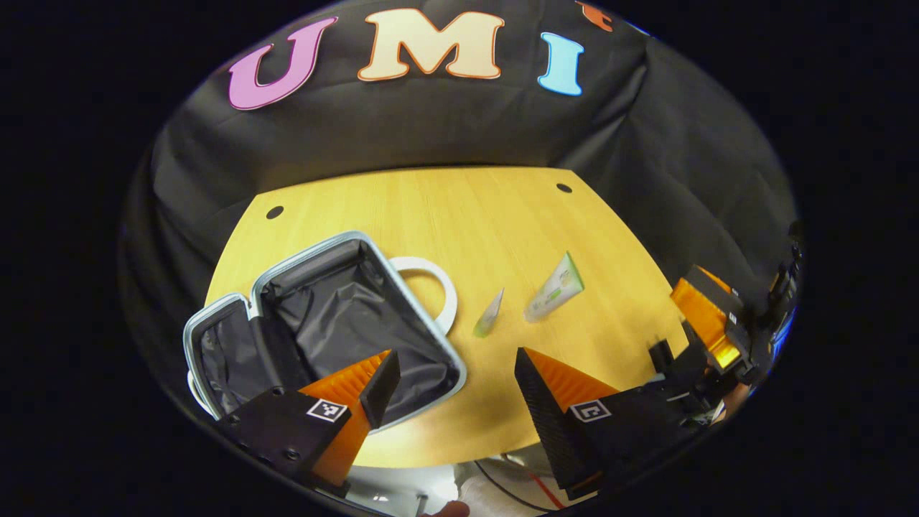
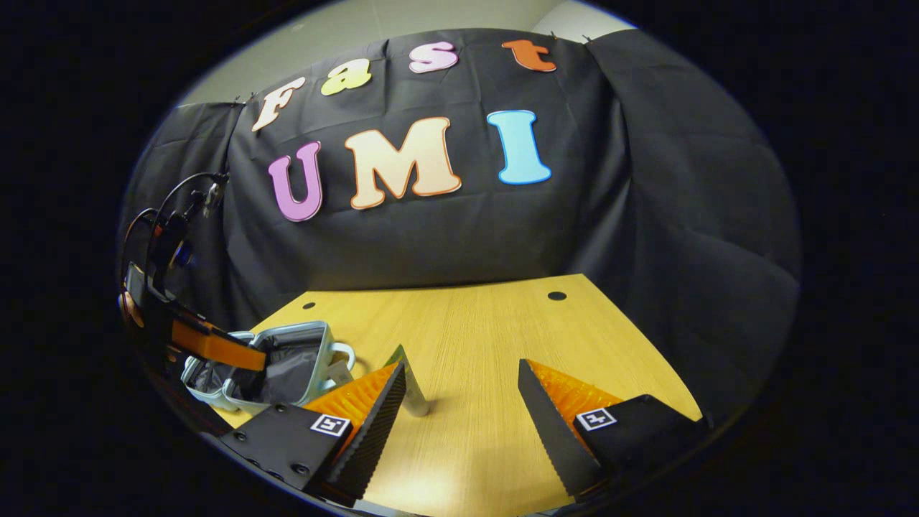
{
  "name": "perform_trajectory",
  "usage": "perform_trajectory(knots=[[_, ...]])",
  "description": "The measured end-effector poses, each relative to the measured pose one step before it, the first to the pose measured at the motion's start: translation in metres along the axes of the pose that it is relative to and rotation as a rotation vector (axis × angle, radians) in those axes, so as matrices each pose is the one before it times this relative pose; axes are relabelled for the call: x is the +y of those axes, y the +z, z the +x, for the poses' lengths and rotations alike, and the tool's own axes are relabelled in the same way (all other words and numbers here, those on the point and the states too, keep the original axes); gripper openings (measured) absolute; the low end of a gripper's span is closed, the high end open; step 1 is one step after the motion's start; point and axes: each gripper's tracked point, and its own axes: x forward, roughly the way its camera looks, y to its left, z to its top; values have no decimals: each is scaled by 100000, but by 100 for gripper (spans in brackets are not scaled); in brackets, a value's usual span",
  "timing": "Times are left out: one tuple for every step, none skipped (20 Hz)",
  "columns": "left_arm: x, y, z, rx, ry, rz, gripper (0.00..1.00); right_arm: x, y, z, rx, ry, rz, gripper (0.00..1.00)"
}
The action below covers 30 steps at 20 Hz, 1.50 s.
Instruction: First open the suitcase, pack the skin care products into it, and then close the suitcase.
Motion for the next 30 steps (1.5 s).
perform_trajectory(knots=[[-786,484,1212,-3594,934,-1639,96,-243,-431,361,1422,1535,34,98],[-585,-180,1332,-2300,384,-1853,96,-165,-447,444,1770,1610,266,98],[-701,82,1173,-2889,1,-1643,96,-169,-489,549,1488,1715,385,98],[-447,-385,1092,-537,905,-1730,96,-60,-287,600,1299,1876,337,98],[-286,-615,1097,460,1938,-1191,96,-54,-456,634,1587,1675,-117,98],[-139,-151,1108,-966,1944,-169,96,-167,-382,725,1323,1588,-366,98],[-110,-268,955,-436,2512,-564,96,-161,-550,682,1343,1744,-381,98],[-155,-381,977,-260,2093,-799,96,-10,-500,710,1653,1987,-174,94],[-123,-127,826,-1520,2451,-1909,96,65,-607,689,1848,1999,-191,98],[-241,-291,855,-1174,1094,-2224,96,8,-646,665,2082,1748,-402,98],[-267,-386,751,-187,1228,-2361,96,98,-543,833,1445,2067,-870,98],[-91,-495,640,-149,1269,-1964,96,463,-564,496,1529,2528,-1115,98],[38,-117,634,-1288,1708,-1665,96,285,-473,620,1302,2271,-1497,94],[36,-115,643,-961,1409,-1302,96,323,-506,863,1066,2174,-1613,98],[-105,-195,542,-424,1256,-1309,95,238,-404,799,1051,1630,-1540,98],[7,-181,593,-757,873,-878,92,213,-416,459,1491,1751,-1144,98],[-91,-176,405,-100,497,-223,90,265,-277,698,1017,1558,-905,98],[1,-120,458,63,378,133,87,337,-166,723,467,1566,-794,98],[-117,-215,342,400,98,446,86,275,-162,850,697,1311,-683,94],[67,-209,486,250,459,295,80,82,-504,849,1725,574,-751,98],[33,-99,384,99,501,31,82,286,-447,749,1385,1258,-417,98],[89,20,444,-222,425,-138,73,348,-296,747,771,1282,-184,98],[-61,-154,403,591,240,-777,71,234,-97,549,551,1381,-39,98],[137,-150,337,347,838,-1137,67,172,-35,539,362,1171,-6,94],[46,-32,435,102,878,-1064,67,193,-120,545,94,979,49,98],[162,-232,497,770,671,-642,63,182,-5,533,99,1258,893,98],[217,-228,293,749,1347,-566,59,236,-22,565,173,1207,1298,98],[153,-174,407,499,871,-993,49,129,-85,532,341,670,857,98],[94,-141,265,339,295,-1438,38,85,-255,407,550,391,215,98],[344,-98,150,-217,1209,-1633,37,55,-113,405,311,142,-150,98]])
